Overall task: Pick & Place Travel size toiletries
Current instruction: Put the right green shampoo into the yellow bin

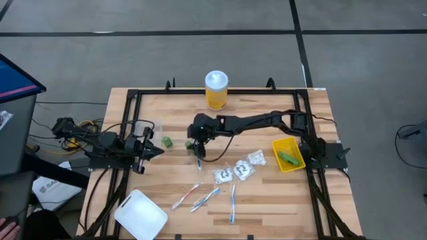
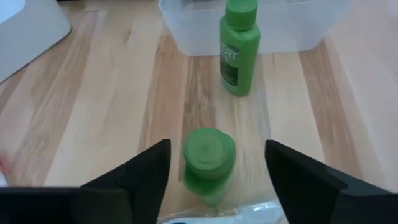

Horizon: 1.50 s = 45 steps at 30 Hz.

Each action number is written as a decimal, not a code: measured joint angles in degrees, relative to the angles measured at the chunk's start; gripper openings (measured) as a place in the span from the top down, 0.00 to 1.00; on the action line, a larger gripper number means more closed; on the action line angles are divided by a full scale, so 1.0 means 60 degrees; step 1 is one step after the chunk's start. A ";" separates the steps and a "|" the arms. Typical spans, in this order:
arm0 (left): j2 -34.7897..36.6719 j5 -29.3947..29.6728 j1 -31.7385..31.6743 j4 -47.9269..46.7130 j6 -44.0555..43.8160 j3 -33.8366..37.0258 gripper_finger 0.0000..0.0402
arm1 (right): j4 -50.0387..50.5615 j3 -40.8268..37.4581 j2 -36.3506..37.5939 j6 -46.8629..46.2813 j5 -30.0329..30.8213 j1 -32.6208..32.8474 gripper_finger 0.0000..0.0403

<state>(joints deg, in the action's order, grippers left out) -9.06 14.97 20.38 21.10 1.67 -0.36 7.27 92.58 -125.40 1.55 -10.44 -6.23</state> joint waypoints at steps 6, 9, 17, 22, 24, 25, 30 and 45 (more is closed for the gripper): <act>0.0000 -0.0001 0.0000 -0.0004 0.0000 0.0000 1.00 | -0.0006 0.0000 0.0000 0.0076 -0.0017 0.0020 0.55; 0.0000 0.0002 0.0000 -0.0004 0.0000 0.0000 1.00 | -0.0005 -0.0002 0.0000 0.0151 -0.0018 0.0037 0.63; 0.0000 0.0002 0.0000 -0.0007 0.0000 0.0000 1.00 | -0.0041 0.0000 0.0011 0.0170 -0.0036 0.0034 0.80; 0.0000 0.0001 0.0000 -0.0007 0.0000 0.0000 1.00 | 0.0164 0.0293 0.0192 0.0167 -0.0029 0.0030 0.80; 0.0000 0.0001 0.0000 -0.0007 0.0000 0.0000 1.00 | 0.0300 0.0402 0.0576 0.0198 -0.0029 -0.0015 0.80; 0.0000 -0.0001 0.0000 -0.0010 0.0001 0.0000 1.00 | 0.0514 0.0435 0.0884 0.0248 -0.0034 -0.0053 0.80; -0.0008 -0.0003 0.0000 0.0000 0.0000 0.0000 1.00 | 0.3168 0.0448 0.2755 0.0594 -0.0022 -0.0460 0.80; -0.0018 -0.0005 0.0000 -0.0005 0.0004 0.0000 1.00 | 1.2759 0.0412 0.6434 -0.2332 0.3077 -0.0243 0.80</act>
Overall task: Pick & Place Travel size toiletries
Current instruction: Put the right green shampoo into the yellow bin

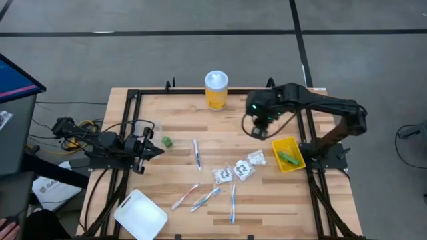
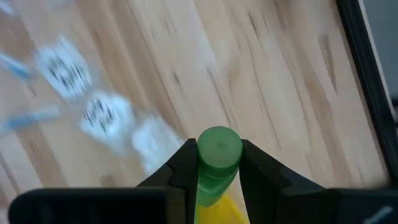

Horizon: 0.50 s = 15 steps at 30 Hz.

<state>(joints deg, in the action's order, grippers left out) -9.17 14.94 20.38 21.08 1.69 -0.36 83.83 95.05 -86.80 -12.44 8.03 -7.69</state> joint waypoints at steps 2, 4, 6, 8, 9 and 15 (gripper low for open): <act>0.0004 0.0000 0.0000 0.0003 0.0000 0.0000 1.00 | 0.0597 -0.0226 0.0193 -0.0522 0.0383 0.0270 0.80; 0.0004 0.0000 0.0000 0.0002 0.0000 0.0000 1.00 | 0.0754 -0.0778 0.0500 -0.0969 0.0499 0.0525 0.80; 0.0000 0.0000 0.0000 0.0001 0.0000 0.0000 1.00 | 0.0696 -0.1566 0.0900 -0.1346 0.0500 0.0761 0.80; 0.0004 0.0000 0.0000 0.0001 0.0000 0.0000 1.00 | 0.0633 -0.2503 0.1270 -0.1660 0.0461 0.0965 0.80; 0.0004 0.0000 0.0000 0.0001 0.0003 0.0000 1.00 | 0.0631 -0.2994 0.1444 -0.1833 0.0405 0.1033 0.80; 0.0003 0.0004 0.0000 0.0001 0.0004 0.0000 1.00 | -0.0347 -0.5493 0.2246 -0.2292 -0.0601 0.1137 0.80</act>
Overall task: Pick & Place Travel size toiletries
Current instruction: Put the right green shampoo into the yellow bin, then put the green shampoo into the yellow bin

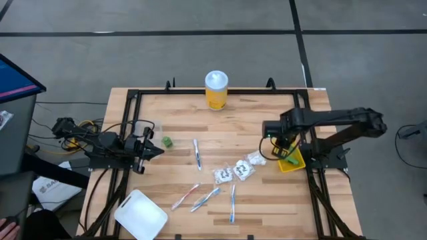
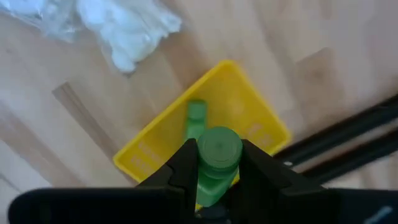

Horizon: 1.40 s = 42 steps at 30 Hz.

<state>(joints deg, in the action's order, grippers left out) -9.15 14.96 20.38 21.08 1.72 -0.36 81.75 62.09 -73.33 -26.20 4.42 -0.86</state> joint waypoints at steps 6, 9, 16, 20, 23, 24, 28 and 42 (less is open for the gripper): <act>0.0001 0.0000 0.0000 0.0000 0.0000 0.0000 1.00 | -0.0359 -0.1169 0.0100 0.0061 -0.0254 -0.0102 0.80; 0.0001 0.0000 0.0000 0.0000 0.0000 0.0000 1.00 | -0.0655 -0.1615 0.0100 0.0105 -0.0409 -0.0211 0.80; 0.0000 0.0000 0.0000 -0.0003 0.0000 0.0000 1.00 | -0.1653 -0.2106 -0.0035 0.0242 -0.0587 -0.0414 0.80; 0.0000 0.0000 0.0000 -0.0003 0.0000 0.0000 1.00 | -0.1749 -0.2236 -0.0270 0.0600 -0.0597 -0.0553 0.80; -0.0002 0.0004 0.0000 -0.0004 0.0000 0.0000 1.00 | -0.1627 -0.2284 -0.0562 0.0877 -0.0775 -0.0655 0.80; -0.0003 0.0004 0.0000 -0.0004 -0.0002 0.0000 1.00 | -0.1672 -0.2294 -0.0687 0.0985 -0.0836 -0.0675 0.80; -0.0003 0.0004 0.0000 -0.0003 -0.0004 0.0000 1.00 | -0.1703 -0.2289 -0.1200 0.1292 -0.0920 -0.0699 0.76; 0.0000 0.2497 0.0000 0.1025 -0.1906 -0.0002 1.00 | -0.1670 -0.1069 -0.0683 0.1451 -0.0979 -0.0698 0.50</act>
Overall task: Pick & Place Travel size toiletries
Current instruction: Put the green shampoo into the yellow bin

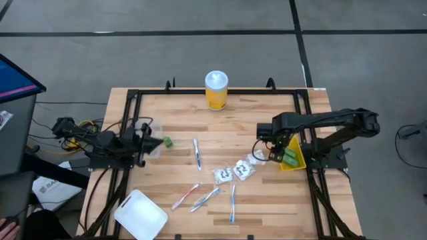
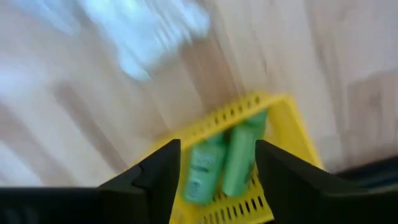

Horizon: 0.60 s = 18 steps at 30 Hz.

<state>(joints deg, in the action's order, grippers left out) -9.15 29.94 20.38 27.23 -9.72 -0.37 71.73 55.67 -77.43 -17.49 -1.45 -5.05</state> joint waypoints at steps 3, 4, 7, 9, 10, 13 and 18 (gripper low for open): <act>-0.0079 0.0453 -0.0004 0.0038 0.0525 -0.0291 1.00 | -0.0109 0.0832 0.0601 -0.0454 0.0007 0.0002 0.50; -0.0200 0.0520 -0.0001 0.0053 0.0891 -0.0464 0.99 | -0.0196 0.1099 0.0820 -0.0581 0.0010 0.0027 0.50; -0.0917 0.1273 0.0000 -0.0006 0.1340 -0.1110 0.93 | -0.0595 0.1742 0.1438 -0.0933 0.0064 0.0171 0.52; -0.1610 0.1915 0.0000 -0.0016 0.1349 -0.1700 0.86 | -0.1044 0.2012 0.1819 -0.1056 0.0069 0.0285 0.53; -0.1997 0.2124 0.0000 -0.0019 0.1356 -0.2029 0.83 | -0.1229 0.2079 0.2021 -0.1113 0.0066 0.0349 0.54; -0.3291 0.2211 0.0000 -0.0108 0.1955 -0.3174 0.71 | -0.1996 0.2123 0.2580 -0.1302 0.0069 0.0580 0.57; -0.5362 0.2427 -0.0102 -0.3545 0.1926 -0.5772 0.51 | -0.2858 0.2121 0.3196 -0.1346 0.0069 0.0946 0.60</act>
<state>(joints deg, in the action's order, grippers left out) -41.33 44.50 19.77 5.96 1.84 -35.01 54.58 68.40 -58.25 -25.56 -1.04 0.63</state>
